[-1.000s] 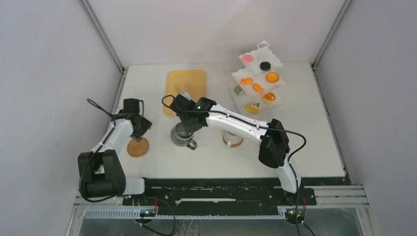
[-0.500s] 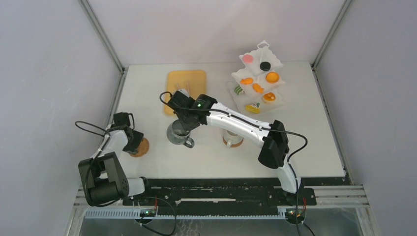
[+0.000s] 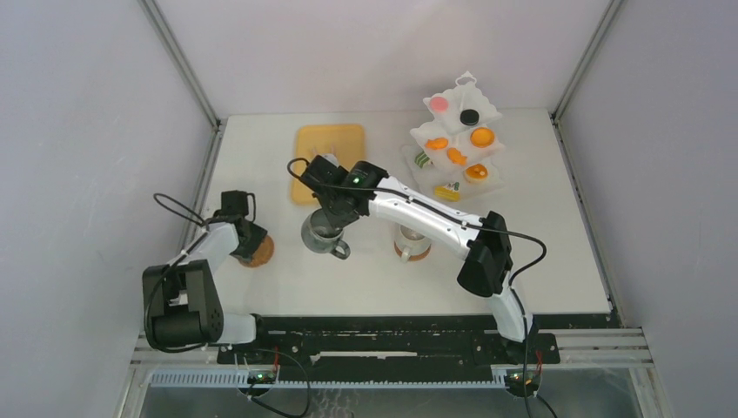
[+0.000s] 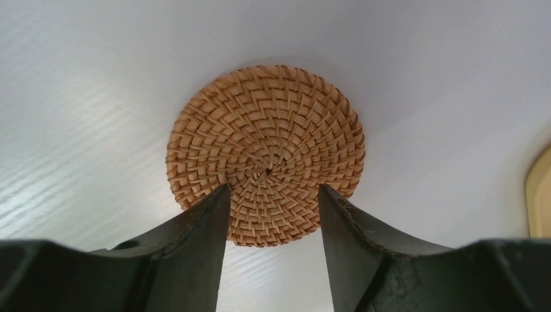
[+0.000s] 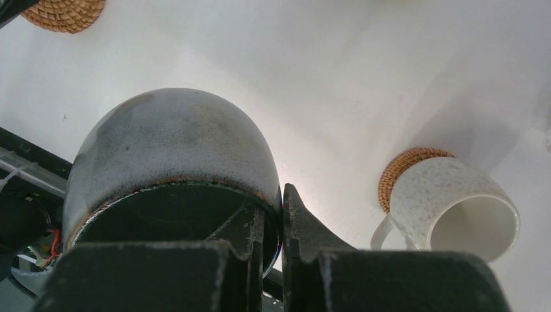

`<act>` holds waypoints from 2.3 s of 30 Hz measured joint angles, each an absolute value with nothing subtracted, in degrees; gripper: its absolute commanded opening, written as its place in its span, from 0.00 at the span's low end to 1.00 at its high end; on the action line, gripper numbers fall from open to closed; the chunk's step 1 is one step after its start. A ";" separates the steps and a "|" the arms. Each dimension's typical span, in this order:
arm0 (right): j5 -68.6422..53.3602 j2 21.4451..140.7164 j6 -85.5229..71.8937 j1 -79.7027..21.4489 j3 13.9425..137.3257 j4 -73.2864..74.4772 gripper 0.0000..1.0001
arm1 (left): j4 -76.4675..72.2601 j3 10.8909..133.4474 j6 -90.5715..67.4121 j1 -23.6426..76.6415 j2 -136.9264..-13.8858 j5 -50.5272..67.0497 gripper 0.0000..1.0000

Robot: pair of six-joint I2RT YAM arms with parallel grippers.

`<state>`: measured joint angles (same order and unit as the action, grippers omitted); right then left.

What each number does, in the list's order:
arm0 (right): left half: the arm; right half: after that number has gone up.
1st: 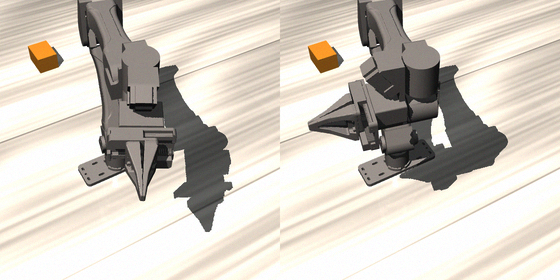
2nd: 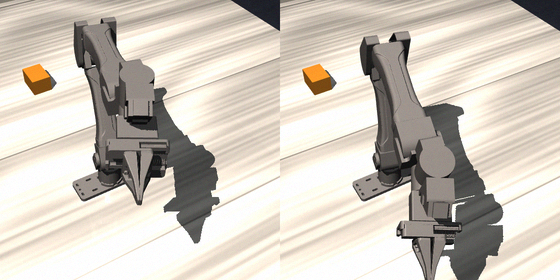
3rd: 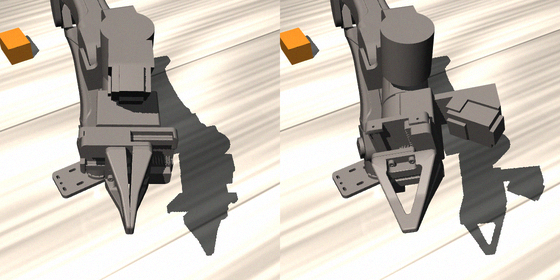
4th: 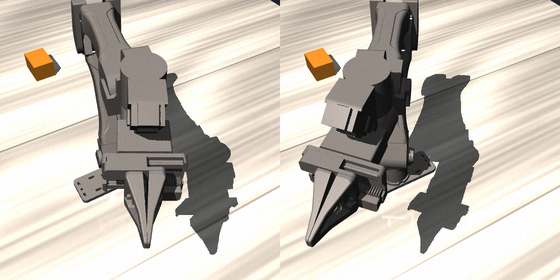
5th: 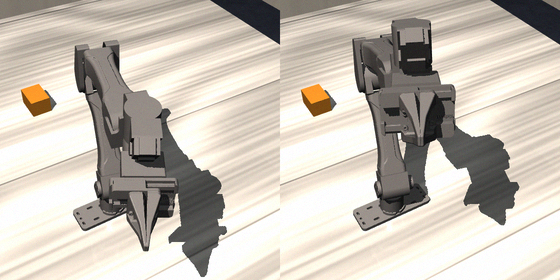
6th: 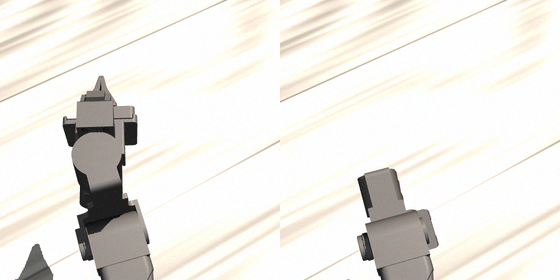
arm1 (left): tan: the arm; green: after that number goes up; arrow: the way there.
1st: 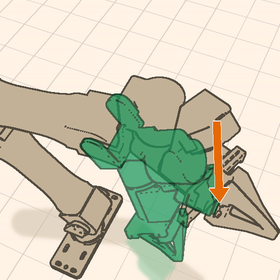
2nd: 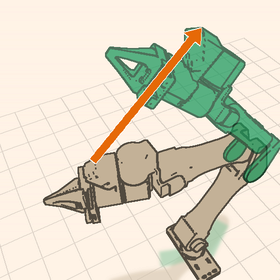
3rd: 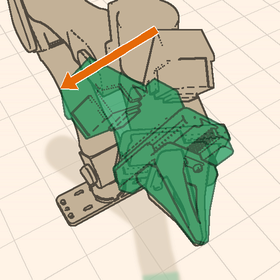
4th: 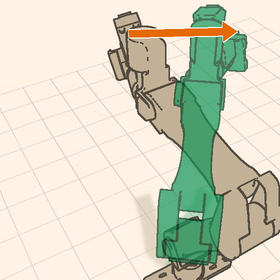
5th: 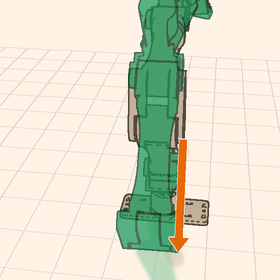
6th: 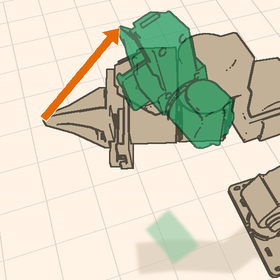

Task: Serve the afternoon tea
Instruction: Move the coaster to the center of the board.

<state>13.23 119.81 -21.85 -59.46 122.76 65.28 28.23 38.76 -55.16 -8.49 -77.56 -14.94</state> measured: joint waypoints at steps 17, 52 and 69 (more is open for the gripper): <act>14.00 115.09 -21.74 -53.87 113.43 65.78 0.00 | 33.61 48.01 -55.00 10.17 -87.20 -16.34 0.56; 14.57 99.68 -20.91 -45.15 100.95 67.33 0.00 | 38.11 66.43 -57.89 37.85 -103.00 -10.87 0.56; 15.07 99.22 -20.91 -45.25 100.57 67.55 0.00 | 41.30 70.72 -60.73 38.28 -102.30 -12.36 0.71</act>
<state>15.07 99.22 -20.91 -45.25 100.57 67.55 41.30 70.72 -60.73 38.28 -102.30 -12.36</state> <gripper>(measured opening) 0.117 0.694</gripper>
